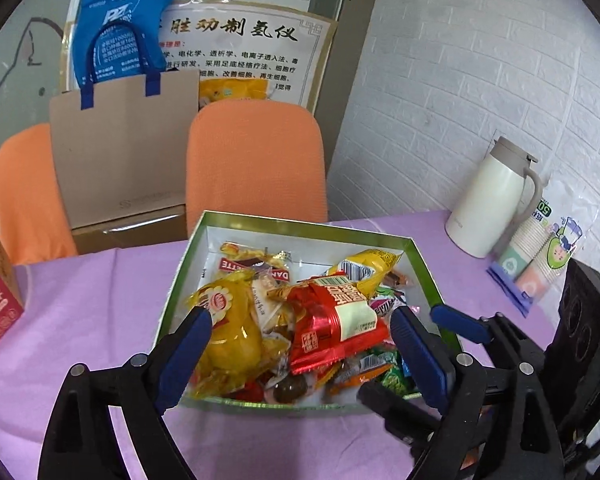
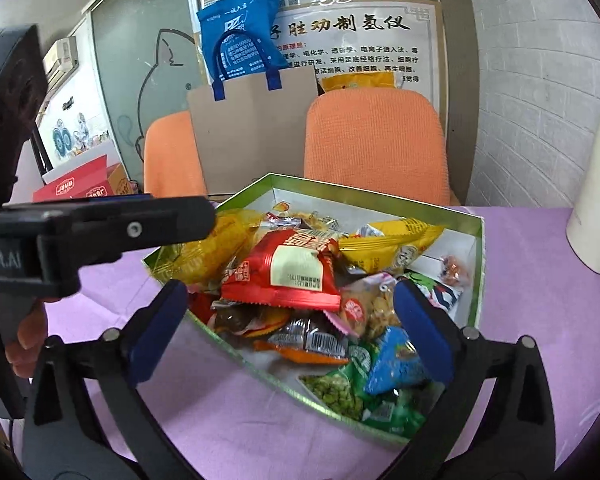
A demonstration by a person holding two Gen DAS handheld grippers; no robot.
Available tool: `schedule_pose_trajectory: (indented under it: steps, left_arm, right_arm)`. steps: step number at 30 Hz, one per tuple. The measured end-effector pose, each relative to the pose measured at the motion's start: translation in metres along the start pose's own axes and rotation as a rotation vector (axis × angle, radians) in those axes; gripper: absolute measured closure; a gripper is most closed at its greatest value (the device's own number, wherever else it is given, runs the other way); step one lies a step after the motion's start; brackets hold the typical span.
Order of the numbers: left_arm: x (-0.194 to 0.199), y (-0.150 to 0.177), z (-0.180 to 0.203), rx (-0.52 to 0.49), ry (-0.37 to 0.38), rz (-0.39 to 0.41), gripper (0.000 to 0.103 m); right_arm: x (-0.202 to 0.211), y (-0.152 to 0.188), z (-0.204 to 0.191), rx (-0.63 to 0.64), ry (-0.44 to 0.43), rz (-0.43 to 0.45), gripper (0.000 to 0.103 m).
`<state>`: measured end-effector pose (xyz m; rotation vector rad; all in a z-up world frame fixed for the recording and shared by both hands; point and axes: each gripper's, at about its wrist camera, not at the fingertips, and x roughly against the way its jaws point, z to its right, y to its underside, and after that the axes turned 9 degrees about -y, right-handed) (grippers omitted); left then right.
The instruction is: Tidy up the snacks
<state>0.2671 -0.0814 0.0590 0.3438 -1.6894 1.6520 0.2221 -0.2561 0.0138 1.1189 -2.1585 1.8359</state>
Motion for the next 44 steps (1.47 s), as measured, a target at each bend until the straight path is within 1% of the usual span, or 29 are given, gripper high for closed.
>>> schedule_pose_trajectory:
  steps: [3,4,5,7,11,15,17,19,22,24,26,30,34,44]
  left_arm:
    - [0.026,0.008,0.004,0.005,-0.008,0.028,0.009]
    - [0.035,0.011,0.006,0.008,-0.014,0.035,0.006]
    - [0.045,0.015,0.008,0.010,-0.023,0.036,0.000]
    - [0.066,0.025,0.009,0.016,-0.021,0.064,0.000]
    - [0.108,0.050,0.011,0.029,-0.120,0.126,0.000]
    - [0.133,0.083,0.011,0.057,-0.226,0.124,0.000]
    - [0.138,0.101,0.015,0.063,-0.271,0.113,0.000]
    - [0.140,0.120,0.021,0.057,-0.299,0.100,0.000]
    - [0.137,0.142,0.028,0.060,-0.304,0.058,0.000]
    - [0.133,0.153,0.032,0.060,-0.304,0.030,0.000]
    - [0.132,0.159,0.035,0.060,-0.315,0.019,0.000]
    - [0.132,0.162,0.036,0.054,-0.344,0.010,0.000]
    - [0.134,0.163,0.038,0.039,-0.362,0.011,0.000]
    - [0.141,0.164,0.040,0.040,-0.371,0.033,0.000]
  right_arm:
    - [0.026,-0.001,-0.006,-0.016,0.013,0.018,0.001]
    - [0.034,-0.001,-0.010,-0.013,0.020,0.025,0.001]
    - [0.044,0.000,-0.013,-0.008,0.030,0.035,0.001]
    - [0.066,0.004,-0.021,0.001,0.049,0.055,0.001]
    - [0.102,0.019,-0.036,-0.003,0.084,0.061,0.001]
    - [0.131,0.042,-0.047,-0.022,0.133,0.063,0.001]
    - [0.139,0.052,-0.050,-0.033,0.160,0.059,0.001]
    - [0.144,0.063,-0.053,-0.039,0.175,0.057,0.001]
    - [0.145,0.077,-0.057,-0.044,0.176,0.047,0.001]
    - [0.144,0.085,-0.059,-0.034,0.194,0.039,0.001]
    - [0.143,0.092,-0.062,-0.024,0.209,0.028,0.001]
    - [0.144,0.101,-0.064,-0.014,0.229,0.018,0.001]
    - [0.146,0.100,-0.061,-0.024,0.236,0.026,0.001]
    - [0.145,0.100,-0.059,-0.031,0.237,0.030,0.001]
